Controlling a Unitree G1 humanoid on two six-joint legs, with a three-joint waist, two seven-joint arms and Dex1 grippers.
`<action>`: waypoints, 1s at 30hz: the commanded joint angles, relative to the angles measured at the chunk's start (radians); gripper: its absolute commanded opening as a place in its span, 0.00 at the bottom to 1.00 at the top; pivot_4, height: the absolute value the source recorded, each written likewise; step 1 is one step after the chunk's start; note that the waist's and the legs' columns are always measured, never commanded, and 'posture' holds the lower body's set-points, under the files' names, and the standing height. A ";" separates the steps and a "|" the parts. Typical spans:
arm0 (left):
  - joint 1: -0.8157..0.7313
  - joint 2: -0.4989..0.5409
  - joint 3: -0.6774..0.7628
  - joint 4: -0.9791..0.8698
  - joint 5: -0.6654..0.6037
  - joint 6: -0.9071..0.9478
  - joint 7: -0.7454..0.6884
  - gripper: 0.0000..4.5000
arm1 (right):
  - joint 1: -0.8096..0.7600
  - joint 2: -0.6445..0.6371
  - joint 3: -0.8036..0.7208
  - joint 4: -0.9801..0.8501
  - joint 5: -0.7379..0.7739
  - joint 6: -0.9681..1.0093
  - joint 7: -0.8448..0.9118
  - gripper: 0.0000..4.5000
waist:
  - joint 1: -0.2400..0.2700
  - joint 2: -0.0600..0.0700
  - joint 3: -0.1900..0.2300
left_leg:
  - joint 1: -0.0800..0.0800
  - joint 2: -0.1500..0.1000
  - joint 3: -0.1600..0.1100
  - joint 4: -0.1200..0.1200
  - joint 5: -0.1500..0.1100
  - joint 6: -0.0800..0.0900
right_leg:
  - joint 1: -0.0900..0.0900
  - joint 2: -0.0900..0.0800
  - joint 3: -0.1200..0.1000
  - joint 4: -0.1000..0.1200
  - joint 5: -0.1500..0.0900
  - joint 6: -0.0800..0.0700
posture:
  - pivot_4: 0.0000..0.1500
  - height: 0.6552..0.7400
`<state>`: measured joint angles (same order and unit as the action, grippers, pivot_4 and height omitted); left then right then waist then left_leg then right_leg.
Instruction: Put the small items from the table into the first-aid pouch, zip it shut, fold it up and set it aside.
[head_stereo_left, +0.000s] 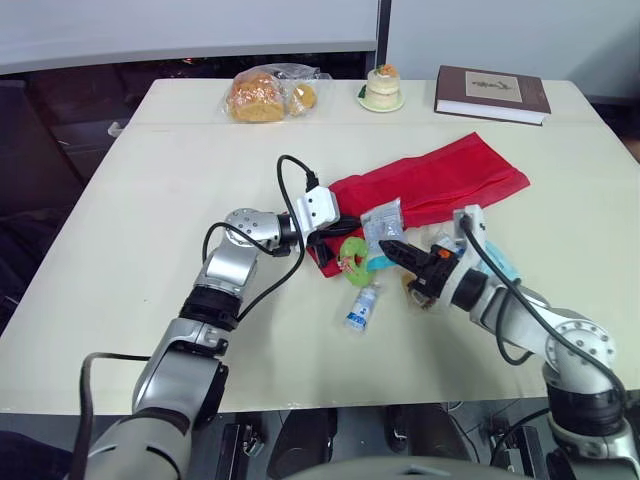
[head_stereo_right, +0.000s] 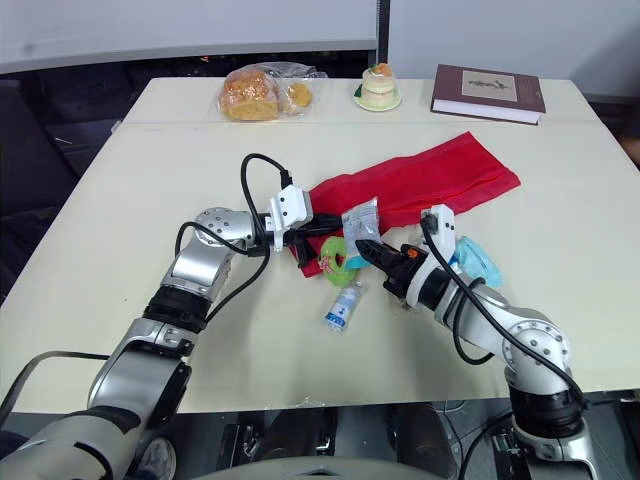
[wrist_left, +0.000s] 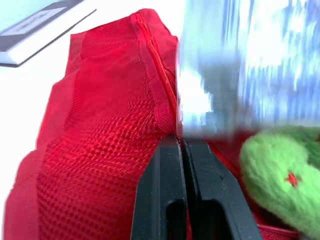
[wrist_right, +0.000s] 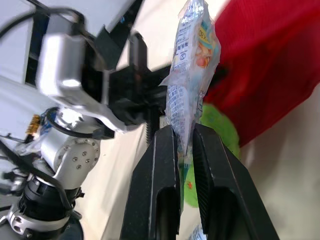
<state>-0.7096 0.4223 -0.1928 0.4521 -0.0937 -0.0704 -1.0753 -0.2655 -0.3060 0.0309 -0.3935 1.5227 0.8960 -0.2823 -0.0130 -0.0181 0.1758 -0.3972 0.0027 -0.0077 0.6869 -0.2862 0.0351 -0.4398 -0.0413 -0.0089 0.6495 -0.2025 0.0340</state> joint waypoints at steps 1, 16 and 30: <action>-0.032 -0.008 0.036 0.001 -0.047 0.007 -0.023 0.00 | -0.040 0.015 0.013 0.069 0.016 0.029 0.019 0.00 | 0.000 0.000 0.000 | 0.000 0.000 0.000 0.000 0.000 0.000 | 0.000 0.000 0.000 0.000 0.000 0.000 | 1.00 0.87; 0.002 -0.016 0.059 -0.046 -0.082 0.058 -0.035 0.00 | -0.146 0.100 0.032 0.313 -0.097 0.133 0.128 0.00 | 0.000 0.000 0.000 | 0.001 0.000 0.000 0.001 0.000 0.000 | -0.001 0.000 0.000 0.004 0.000 0.000 | 1.00 0.87; 0.088 -0.009 0.055 -0.176 -0.092 0.132 -0.039 0.00 | -0.223 0.203 -0.102 0.452 -0.161 0.113 0.107 0.00 | -0.001 0.000 0.000 | 0.001 0.000 0.000 0.001 0.000 0.000 | -0.001 0.000 0.001 0.006 0.000 0.000 | 1.00 0.87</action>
<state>-0.6216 0.4236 -0.1253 0.3430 -0.1571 0.0640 -1.0929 -0.4601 -0.1098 -0.0379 0.0573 1.3782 1.0241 -0.1640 -0.0139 -0.0180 0.1755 -0.3963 0.0027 -0.0074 0.6880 -0.2862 0.0350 -0.4413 -0.0415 -0.0082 0.6560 -0.2024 0.0338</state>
